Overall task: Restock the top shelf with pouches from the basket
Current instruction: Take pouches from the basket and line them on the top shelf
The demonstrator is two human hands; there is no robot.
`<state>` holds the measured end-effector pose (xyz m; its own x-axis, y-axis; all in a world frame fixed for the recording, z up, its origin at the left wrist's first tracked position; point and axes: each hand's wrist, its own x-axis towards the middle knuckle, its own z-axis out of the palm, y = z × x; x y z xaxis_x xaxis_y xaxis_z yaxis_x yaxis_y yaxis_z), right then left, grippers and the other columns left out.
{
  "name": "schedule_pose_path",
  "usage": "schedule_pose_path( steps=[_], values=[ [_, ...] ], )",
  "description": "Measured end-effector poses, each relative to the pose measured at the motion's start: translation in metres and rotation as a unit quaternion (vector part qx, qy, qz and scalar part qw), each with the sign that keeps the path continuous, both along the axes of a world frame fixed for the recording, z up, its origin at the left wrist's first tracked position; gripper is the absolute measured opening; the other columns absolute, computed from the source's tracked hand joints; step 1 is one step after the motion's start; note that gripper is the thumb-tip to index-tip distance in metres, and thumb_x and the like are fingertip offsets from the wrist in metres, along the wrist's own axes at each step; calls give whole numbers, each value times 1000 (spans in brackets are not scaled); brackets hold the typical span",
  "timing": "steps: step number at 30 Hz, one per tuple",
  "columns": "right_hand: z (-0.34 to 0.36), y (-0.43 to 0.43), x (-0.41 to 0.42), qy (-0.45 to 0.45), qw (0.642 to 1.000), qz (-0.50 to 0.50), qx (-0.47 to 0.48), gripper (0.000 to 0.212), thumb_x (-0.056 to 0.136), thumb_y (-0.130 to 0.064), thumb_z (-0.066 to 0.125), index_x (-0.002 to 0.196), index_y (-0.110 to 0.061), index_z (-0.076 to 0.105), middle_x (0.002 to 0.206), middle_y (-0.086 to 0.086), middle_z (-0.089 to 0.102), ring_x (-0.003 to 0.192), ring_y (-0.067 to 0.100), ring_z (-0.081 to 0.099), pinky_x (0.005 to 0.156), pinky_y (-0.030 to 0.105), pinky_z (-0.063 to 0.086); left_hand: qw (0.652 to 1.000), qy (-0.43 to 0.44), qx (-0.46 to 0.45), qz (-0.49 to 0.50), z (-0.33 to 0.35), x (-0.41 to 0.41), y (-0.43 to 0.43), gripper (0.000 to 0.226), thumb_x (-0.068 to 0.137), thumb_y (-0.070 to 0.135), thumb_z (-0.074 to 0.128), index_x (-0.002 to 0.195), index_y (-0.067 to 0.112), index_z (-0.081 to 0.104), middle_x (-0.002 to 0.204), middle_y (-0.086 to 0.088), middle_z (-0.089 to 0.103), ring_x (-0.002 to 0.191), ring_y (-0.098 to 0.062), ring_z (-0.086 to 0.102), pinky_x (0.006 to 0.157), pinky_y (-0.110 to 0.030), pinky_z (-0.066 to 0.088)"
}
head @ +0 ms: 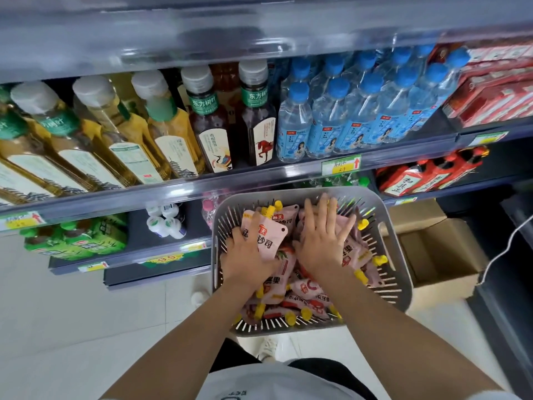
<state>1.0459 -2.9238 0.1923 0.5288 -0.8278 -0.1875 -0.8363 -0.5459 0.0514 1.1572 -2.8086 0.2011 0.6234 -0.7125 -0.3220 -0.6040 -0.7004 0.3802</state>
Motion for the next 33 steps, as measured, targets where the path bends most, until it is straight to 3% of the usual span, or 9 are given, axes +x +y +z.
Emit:
schedule_pose_path(
  steps=[2,5,6,9,16,24,28,33],
  values=[
    [-11,13,-4,-21,998,-60,22,105,83,-59,52,145,-21,-24,154,15,-28,136,36,-37,104,70,-15,1000,2,-3,1,-2,1,0,109,65,58,69,147,43,-1,129,-9,31,117,-31,39,89,-48,47],
    [-22,24,-6,-37,994,-93,46,102,85,-58,52,147,-22,-21,152,11,-33,142,33,-28,102,61,31,1000,-3,8,-5,-3,2,-2,107,67,61,67,147,45,-3,132,-9,30,118,-32,39,90,-47,47],
    [-24,24,-6,-45,992,-103,58,98,87,-55,51,149,-23,-19,150,10,-37,143,31,-26,99,55,37,1000,1,10,-7,-3,2,-2,106,69,60,67,147,46,-4,133,-9,29,118,-33,40,89,-46,47],
    [-24,17,3,-36,989,-130,64,93,91,-46,51,151,-21,-15,146,12,-40,144,32,-24,99,50,37,1000,5,11,-15,-1,0,0,104,71,57,67,146,47,-4,136,-9,28,119,-32,39,87,-42,47],
    [-34,5,10,46,989,-131,48,90,91,-60,39,150,-22,-17,151,20,-32,142,36,-24,104,59,29,1000,7,12,-6,-2,0,0,106,69,55,70,146,47,-3,132,-8,30,117,-31,39,87,-44,49],
    [-22,3,6,-44,988,-140,53,101,76,-57,64,151,-21,7,156,12,-25,146,37,-7,97,56,38,1000,21,-9,-12,-11,3,6,105,70,56,67,147,47,-3,133,-9,32,115,-32,41,86,-42,47],
    [-16,15,-19,-85,984,-140,69,101,67,-58,67,148,-27,14,155,11,-27,144,38,-14,106,62,23,999,33,-18,-10,-13,2,8,105,70,57,66,147,46,-5,134,-10,31,116,-33,41,88,-45,47],
    [-9,24,-34,-15,983,-140,119,94,72,-55,62,147,-31,10,156,17,-21,143,41,-16,110,63,14,999,38,-14,-12,-11,1,7,104,71,55,67,148,45,-2,135,-11,32,118,-33,41,89,-45,46]
  ],
)
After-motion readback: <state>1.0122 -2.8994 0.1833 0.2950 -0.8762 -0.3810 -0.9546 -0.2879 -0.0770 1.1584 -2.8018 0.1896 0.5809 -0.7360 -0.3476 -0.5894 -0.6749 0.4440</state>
